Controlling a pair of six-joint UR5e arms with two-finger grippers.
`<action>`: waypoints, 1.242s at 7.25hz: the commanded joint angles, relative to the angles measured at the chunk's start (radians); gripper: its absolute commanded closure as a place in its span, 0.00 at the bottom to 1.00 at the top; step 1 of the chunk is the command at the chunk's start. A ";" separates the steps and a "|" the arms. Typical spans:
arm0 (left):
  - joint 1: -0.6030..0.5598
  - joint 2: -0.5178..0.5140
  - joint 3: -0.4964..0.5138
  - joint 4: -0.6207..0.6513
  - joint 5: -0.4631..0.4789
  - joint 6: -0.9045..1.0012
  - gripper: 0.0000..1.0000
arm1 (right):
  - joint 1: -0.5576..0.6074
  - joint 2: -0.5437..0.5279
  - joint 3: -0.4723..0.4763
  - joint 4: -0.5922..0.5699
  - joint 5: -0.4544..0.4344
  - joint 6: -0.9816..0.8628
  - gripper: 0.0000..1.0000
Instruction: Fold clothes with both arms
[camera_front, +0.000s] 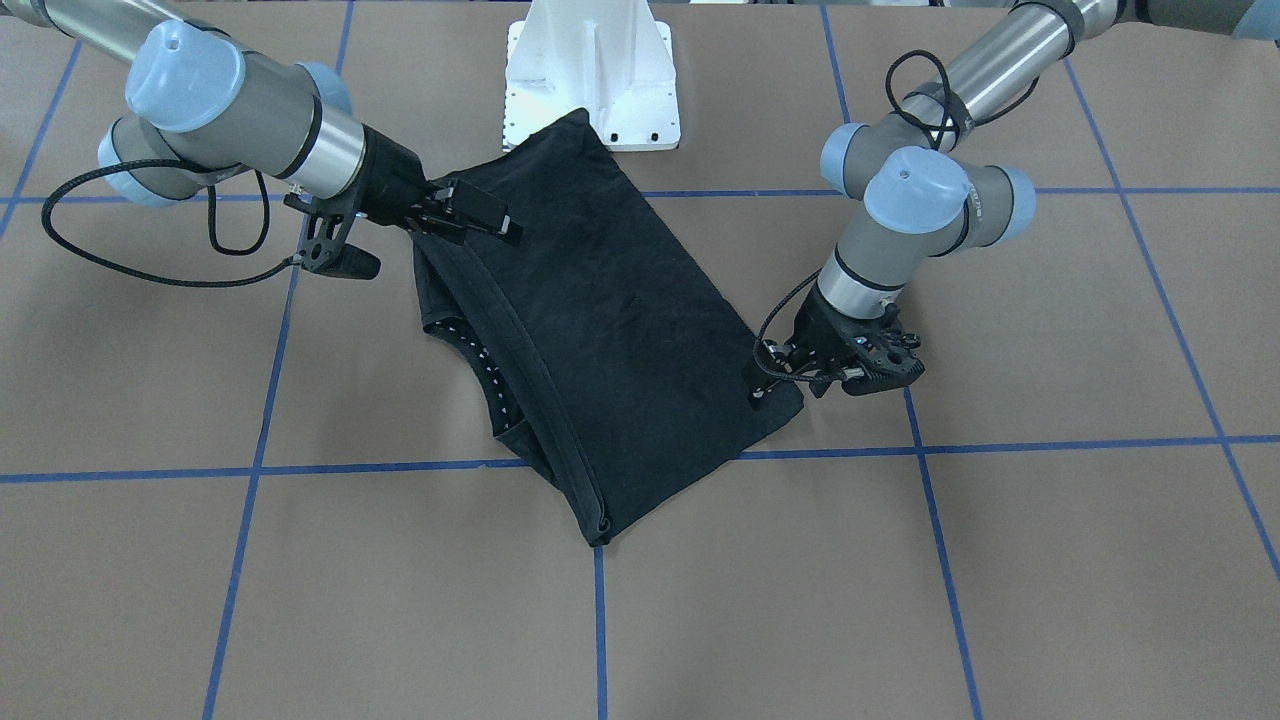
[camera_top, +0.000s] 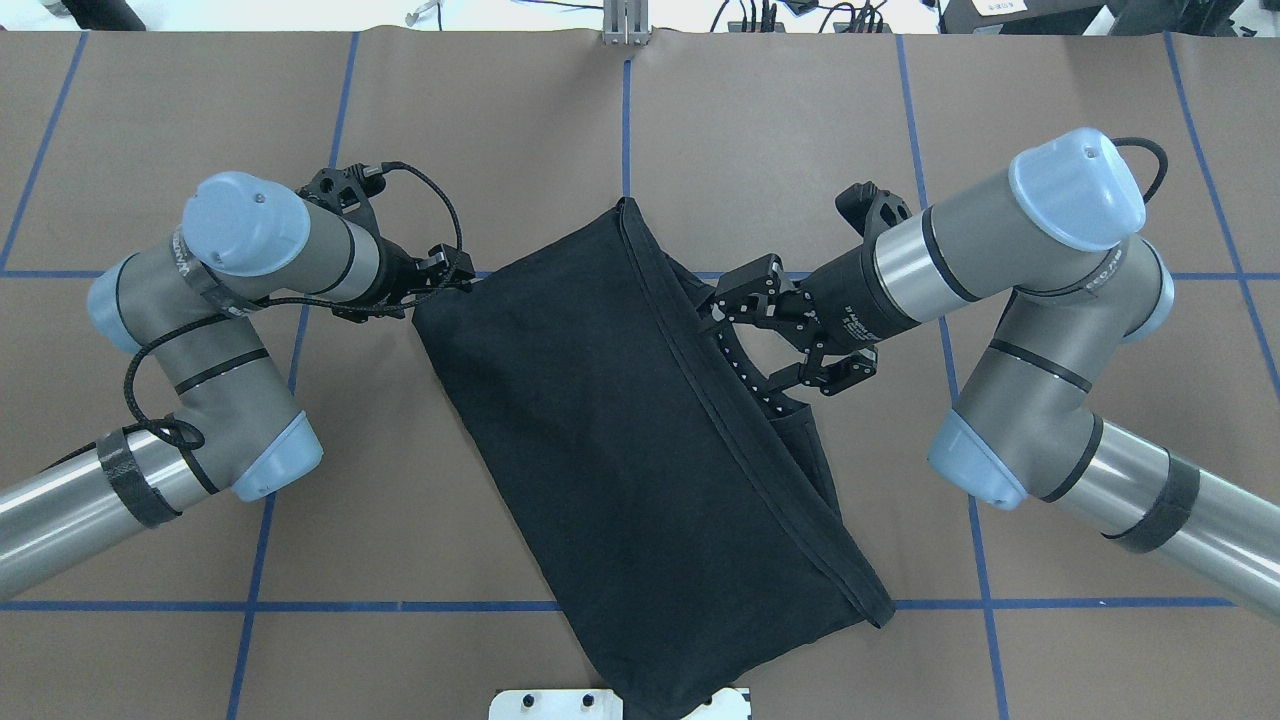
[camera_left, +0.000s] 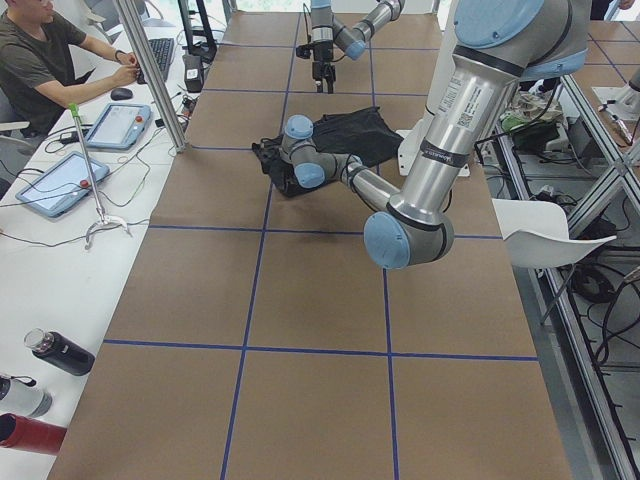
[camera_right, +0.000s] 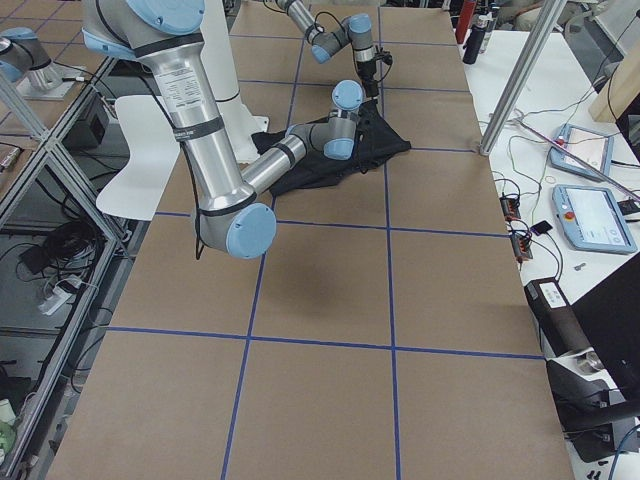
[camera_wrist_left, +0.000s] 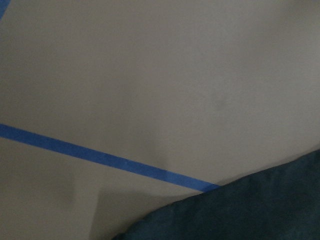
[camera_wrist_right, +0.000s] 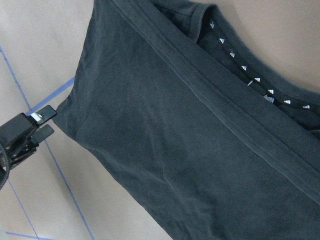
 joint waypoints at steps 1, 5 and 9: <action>0.009 0.006 0.013 0.003 0.004 0.002 0.06 | 0.015 0.002 0.000 -0.002 -0.011 0.001 0.00; 0.038 0.011 0.014 0.003 0.006 0.000 0.41 | 0.019 0.002 0.002 -0.002 -0.014 0.001 0.00; 0.037 0.000 -0.010 0.010 -0.004 0.000 1.00 | 0.039 0.002 0.005 -0.002 0.001 0.001 0.00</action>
